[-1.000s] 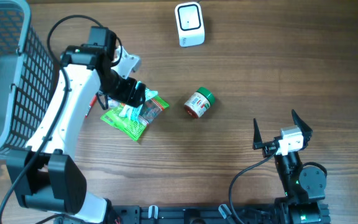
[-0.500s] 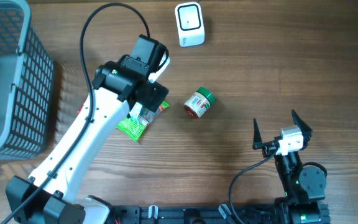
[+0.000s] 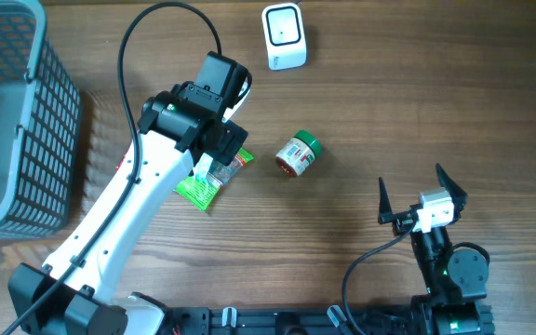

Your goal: Scan the item barcode

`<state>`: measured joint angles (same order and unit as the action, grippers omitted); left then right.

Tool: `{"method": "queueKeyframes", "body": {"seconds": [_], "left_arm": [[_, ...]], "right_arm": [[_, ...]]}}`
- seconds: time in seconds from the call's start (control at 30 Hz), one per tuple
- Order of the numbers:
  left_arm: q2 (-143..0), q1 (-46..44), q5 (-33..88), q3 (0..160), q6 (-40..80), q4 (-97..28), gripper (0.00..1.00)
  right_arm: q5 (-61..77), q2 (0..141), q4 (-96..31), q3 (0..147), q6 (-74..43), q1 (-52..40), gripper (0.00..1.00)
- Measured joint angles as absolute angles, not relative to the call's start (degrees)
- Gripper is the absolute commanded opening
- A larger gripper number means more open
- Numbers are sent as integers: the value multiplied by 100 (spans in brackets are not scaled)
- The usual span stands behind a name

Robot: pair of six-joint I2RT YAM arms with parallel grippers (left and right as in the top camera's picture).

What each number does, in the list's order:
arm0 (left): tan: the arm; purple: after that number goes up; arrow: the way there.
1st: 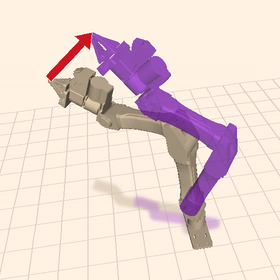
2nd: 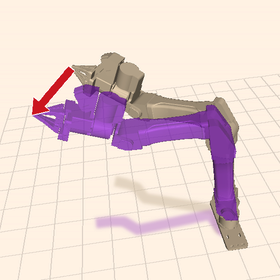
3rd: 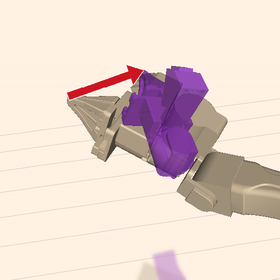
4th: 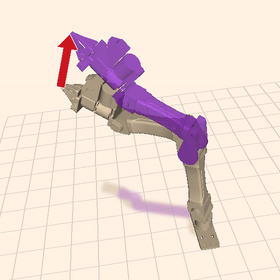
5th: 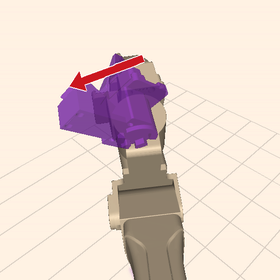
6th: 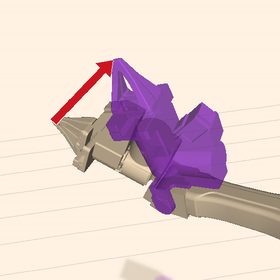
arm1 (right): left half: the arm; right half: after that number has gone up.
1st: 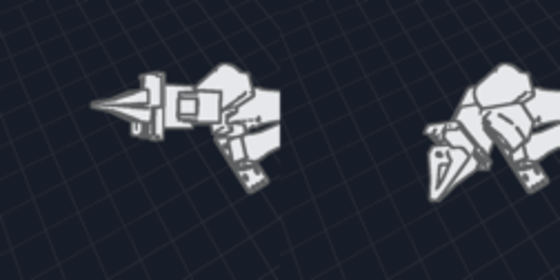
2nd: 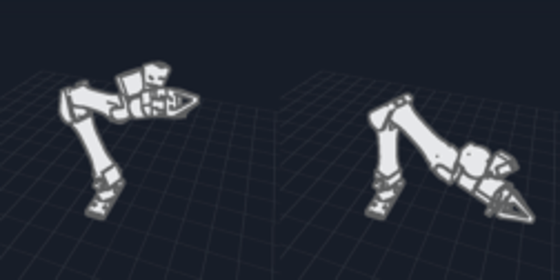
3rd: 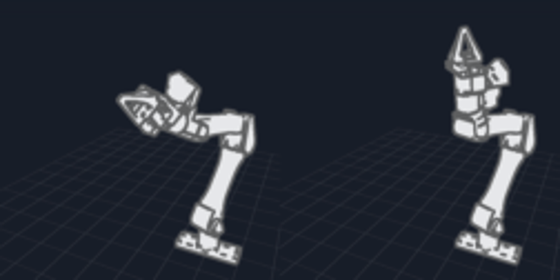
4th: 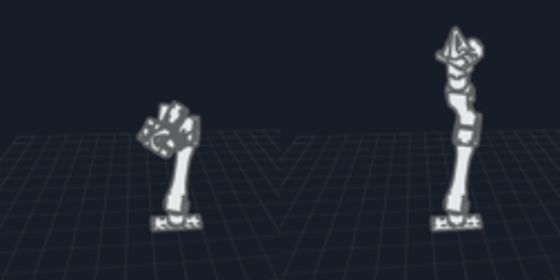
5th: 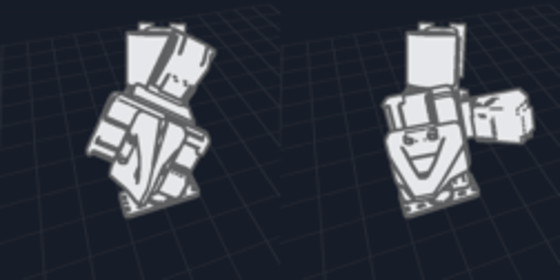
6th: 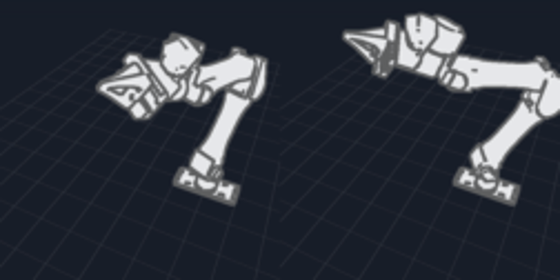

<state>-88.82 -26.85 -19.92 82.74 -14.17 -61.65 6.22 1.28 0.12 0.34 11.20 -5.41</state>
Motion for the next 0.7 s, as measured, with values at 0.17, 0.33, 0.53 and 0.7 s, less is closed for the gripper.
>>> {"method": "queueKeyframes", "body": {"seconds": [0.17, 0.33, 0.53, 0.7], "left_arm": [[-8882, -2685, -1994, 8274, -1417, -6165, 100], [-8882, -2685, -2012, 8274, -1417, -6165, 100], [-8882, -2685, -2014, 8274, -1417, -6165, 100], [-8882, -2685, -1706, 8276, -1389, -5780, 100]], "right_arm": [[1175, 128, 261, 34, 819, -541, 100], [1743, 128, 215, 34, 401, -541, 100], [2016, 132, -311, 209, -311, -541, 100], [2126, 460, -1337, 1455, -508, -541, 100]]}}
